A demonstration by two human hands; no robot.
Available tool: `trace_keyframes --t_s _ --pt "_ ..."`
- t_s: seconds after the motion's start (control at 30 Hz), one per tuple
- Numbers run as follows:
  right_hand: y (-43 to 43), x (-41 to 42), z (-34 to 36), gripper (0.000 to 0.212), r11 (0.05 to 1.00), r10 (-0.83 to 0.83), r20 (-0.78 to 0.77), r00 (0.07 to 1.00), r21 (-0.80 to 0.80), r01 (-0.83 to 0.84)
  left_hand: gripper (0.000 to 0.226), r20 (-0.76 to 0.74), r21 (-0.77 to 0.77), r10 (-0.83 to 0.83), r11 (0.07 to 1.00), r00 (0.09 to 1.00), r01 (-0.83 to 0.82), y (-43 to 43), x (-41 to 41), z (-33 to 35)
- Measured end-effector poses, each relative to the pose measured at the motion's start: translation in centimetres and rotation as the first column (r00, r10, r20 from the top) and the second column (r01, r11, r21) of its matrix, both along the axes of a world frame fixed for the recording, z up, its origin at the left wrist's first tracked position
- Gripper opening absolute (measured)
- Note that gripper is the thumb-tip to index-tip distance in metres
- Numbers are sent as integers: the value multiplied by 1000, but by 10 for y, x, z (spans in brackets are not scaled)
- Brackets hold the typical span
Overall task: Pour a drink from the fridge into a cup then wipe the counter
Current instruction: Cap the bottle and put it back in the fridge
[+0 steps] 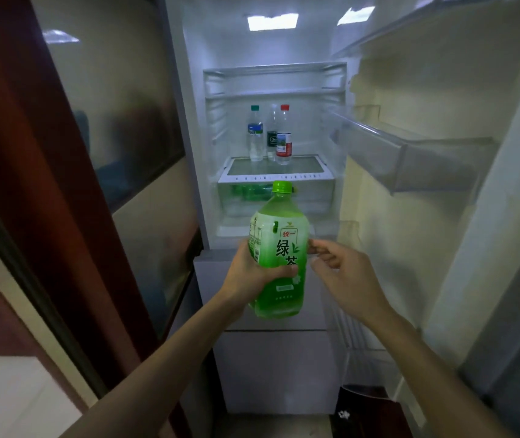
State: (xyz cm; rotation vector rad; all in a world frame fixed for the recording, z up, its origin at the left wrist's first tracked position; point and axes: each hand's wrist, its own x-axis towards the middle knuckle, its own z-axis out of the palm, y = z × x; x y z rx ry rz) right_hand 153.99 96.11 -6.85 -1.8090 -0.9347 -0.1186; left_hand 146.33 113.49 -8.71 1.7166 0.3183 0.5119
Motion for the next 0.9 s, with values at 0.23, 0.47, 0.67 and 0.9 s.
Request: trace_keyframes --t_s 0.23,0.47,0.67,0.9 --pt "22 28 15 38 998 -60 -36 998 -30 59 86 25 24 48 999 999 -49 21 52 11" --pt "80 78 33 33 981 -174 -53 983 -91 169 92 57 23 12 1000 998 -13 72 114 17" --pt "142 127 48 30 953 -293 -49 955 -94 287 99 60 10 -28 1000 998 27 126 182 21" --pt "187 178 59 26 903 -416 18 909 -113 416 83 60 -74 -110 991 992 114 157 240 32"
